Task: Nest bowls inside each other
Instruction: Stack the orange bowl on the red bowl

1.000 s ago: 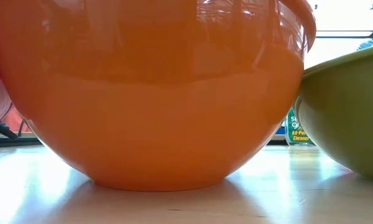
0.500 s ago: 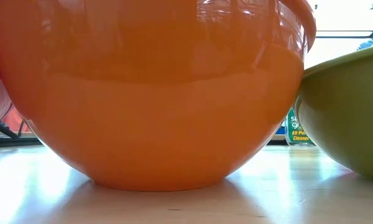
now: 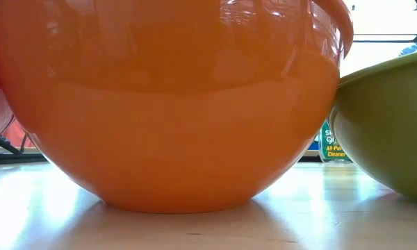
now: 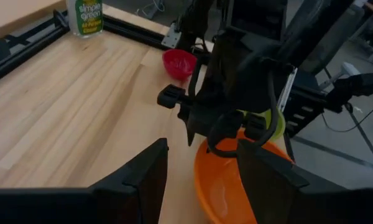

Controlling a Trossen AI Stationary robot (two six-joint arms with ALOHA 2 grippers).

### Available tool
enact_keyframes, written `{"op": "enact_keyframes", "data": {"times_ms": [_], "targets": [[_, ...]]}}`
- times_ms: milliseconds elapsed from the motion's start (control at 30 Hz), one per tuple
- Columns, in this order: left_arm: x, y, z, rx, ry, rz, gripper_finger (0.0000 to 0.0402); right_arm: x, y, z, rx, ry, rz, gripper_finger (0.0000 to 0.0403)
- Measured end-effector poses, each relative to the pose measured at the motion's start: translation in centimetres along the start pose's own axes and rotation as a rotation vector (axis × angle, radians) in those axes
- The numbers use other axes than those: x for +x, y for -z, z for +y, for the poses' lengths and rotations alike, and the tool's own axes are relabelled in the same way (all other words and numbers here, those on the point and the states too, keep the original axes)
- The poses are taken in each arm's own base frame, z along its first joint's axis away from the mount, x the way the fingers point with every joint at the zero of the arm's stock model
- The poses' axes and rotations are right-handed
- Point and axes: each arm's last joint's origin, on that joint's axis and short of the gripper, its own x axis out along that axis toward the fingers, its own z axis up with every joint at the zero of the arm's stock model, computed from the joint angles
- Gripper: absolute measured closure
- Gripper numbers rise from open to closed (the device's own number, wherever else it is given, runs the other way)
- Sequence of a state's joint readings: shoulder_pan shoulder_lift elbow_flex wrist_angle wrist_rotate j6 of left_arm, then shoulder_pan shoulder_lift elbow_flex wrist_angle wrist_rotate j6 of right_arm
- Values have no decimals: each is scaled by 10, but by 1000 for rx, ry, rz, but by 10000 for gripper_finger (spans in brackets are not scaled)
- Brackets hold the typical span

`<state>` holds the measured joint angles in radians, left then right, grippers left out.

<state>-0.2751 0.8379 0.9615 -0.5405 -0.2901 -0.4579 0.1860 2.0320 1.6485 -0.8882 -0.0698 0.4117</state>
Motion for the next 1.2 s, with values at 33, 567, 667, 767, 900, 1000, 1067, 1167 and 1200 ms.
{"op": "enact_keyframes", "data": {"times_ms": [33,567,667,767,900,1000,1067,1167,1200], "targets": [[0,1,0,0,-4,7,207,3,0,0,-1,6,5,241],[-15,-1,5,-11,10,-27,208,9,-7,-18,119,16,25,376],[-19,-2,6,-11,11,-37,208,8,-11,-30,154,53,5,369],[-22,-2,7,-15,12,-49,208,6,-16,-41,172,52,-13,377],[-25,-3,8,-18,15,-57,208,3,-22,-53,183,-7,-19,384],[-30,-3,9,-24,22,-74,208,-6,-24,-58,194,-12,-38,381],[-35,-4,10,-33,25,-92,208,-18,-27,-60,200,-22,-66,379],[-41,-7,12,-46,34,-136,208,-38,-32,-64,214,-45,-111,379],[-43,-8,12,-51,42,-152,208,-45,-32,-66,217,-57,-122,380]]}}
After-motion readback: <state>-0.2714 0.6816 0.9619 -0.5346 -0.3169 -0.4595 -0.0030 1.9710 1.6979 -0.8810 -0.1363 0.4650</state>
